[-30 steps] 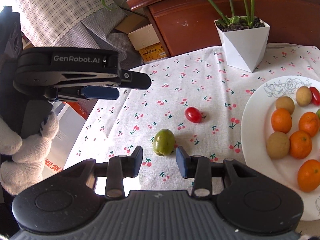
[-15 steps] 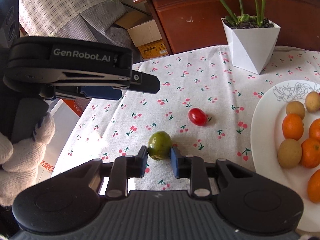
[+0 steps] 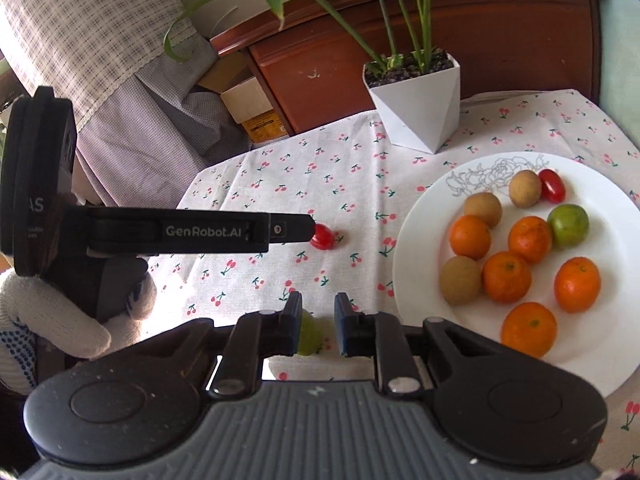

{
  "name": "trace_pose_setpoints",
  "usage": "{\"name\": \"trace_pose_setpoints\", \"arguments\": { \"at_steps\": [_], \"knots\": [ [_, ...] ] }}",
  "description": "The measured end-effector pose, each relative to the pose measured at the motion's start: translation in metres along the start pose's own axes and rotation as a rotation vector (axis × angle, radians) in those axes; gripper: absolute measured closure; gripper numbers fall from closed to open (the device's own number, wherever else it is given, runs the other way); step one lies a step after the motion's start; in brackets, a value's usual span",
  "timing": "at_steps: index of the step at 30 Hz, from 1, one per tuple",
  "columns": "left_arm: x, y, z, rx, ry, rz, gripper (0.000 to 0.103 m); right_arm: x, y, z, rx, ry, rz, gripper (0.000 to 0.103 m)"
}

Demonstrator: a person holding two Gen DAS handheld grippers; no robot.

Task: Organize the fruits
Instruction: 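Grasp the red cherry tomato with the left tool while the right tool grasps the green fruit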

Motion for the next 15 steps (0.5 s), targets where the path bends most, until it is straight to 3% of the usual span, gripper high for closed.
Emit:
{"name": "trace_pose_setpoints", "arguments": {
  "at_steps": [6,7,9,11,15],
  "knots": [
    [0.004,-0.005,0.009,0.004,0.005,0.012,0.047,0.004,0.002,0.0,-0.038,0.01,0.015,0.08],
    [0.004,-0.006,0.01,0.007,-0.001,0.017,0.047,0.003,0.006,0.001,-0.046,0.012,0.005,0.078],
    [0.005,-0.008,0.012,0.005,-0.006,0.039,0.047,0.006,0.017,0.005,-0.08,0.026,-0.025,0.063],
    [0.006,-0.01,0.014,0.01,-0.008,0.068,0.047,0.01,0.025,0.008,-0.092,0.039,-0.049,0.056],
    [0.008,-0.011,0.015,0.011,-0.002,0.095,0.047,0.021,0.037,0.019,-0.08,0.055,-0.147,0.055]
  ]
}}
Point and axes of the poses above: each gripper's, at about its wrist camera, not at the fingertips, and z roughly the way its jaws point, y to its left, x to its underside, the point moved 9 cm from there along z, roughly the way its jaws point, and after that the axes turned 11 degrees about -y, right-handed, at the moved point
